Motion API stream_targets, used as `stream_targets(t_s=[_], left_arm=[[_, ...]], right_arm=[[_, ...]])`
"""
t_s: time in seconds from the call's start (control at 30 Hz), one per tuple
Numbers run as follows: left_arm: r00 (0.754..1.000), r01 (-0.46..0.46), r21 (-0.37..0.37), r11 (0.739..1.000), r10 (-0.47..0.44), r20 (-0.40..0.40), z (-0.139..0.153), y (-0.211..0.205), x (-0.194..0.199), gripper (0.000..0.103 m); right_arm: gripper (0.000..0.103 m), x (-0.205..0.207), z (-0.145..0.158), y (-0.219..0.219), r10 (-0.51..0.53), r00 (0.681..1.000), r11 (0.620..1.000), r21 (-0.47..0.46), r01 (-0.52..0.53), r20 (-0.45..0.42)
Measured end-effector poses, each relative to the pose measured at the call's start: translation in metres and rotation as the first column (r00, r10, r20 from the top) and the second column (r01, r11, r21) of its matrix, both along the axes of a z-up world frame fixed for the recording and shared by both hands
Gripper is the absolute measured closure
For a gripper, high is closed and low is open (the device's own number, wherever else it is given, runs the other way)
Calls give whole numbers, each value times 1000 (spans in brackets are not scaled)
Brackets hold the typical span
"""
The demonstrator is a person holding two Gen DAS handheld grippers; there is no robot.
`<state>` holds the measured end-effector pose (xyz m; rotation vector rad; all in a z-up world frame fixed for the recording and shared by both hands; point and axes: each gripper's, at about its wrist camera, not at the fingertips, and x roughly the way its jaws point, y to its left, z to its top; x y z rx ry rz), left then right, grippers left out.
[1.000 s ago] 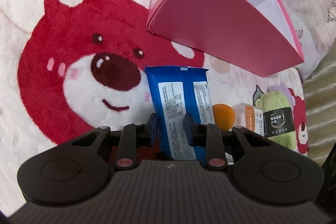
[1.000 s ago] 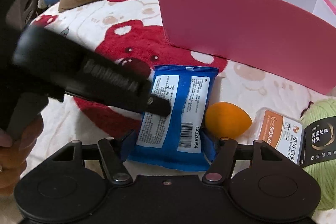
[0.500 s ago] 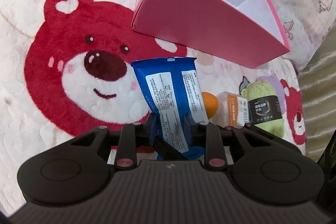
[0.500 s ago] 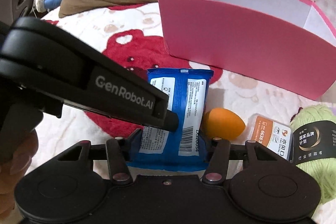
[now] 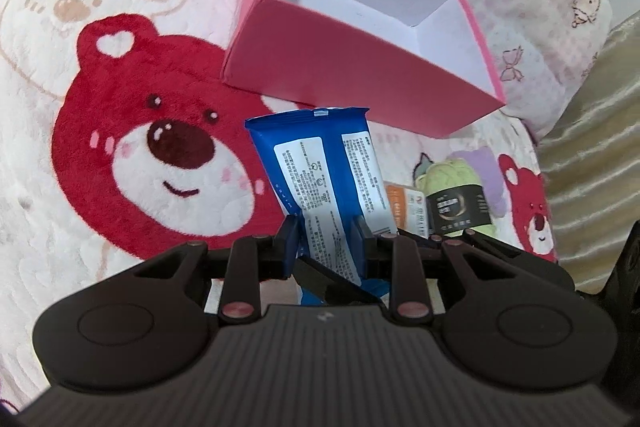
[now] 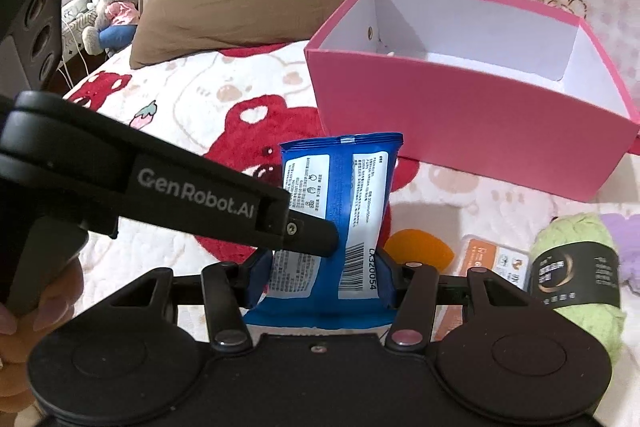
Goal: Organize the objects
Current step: 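Lift the blue snack packet with the left tool toward the pink box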
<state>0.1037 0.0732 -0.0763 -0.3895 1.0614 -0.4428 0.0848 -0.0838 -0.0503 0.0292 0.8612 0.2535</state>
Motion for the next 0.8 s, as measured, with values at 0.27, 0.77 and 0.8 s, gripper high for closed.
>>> stream_targets(t_s=[0.27, 0.77, 0.8], left_arm=[[998, 44, 9, 999, -45, 32, 16, -4, -11, 76], [988, 104, 28, 994, -106, 114, 50, -17, -25, 76], [986, 110, 31, 993, -113, 121, 52, -19, -25, 76]], right_arm=[[45, -14, 12, -1, -21, 1000, 1000, -9, 21, 12], [45, -26, 44, -15, -23, 1000, 999, 28, 22, 13], [45, -27, 46, -16, -26, 1000, 999, 32, 26, 17]])
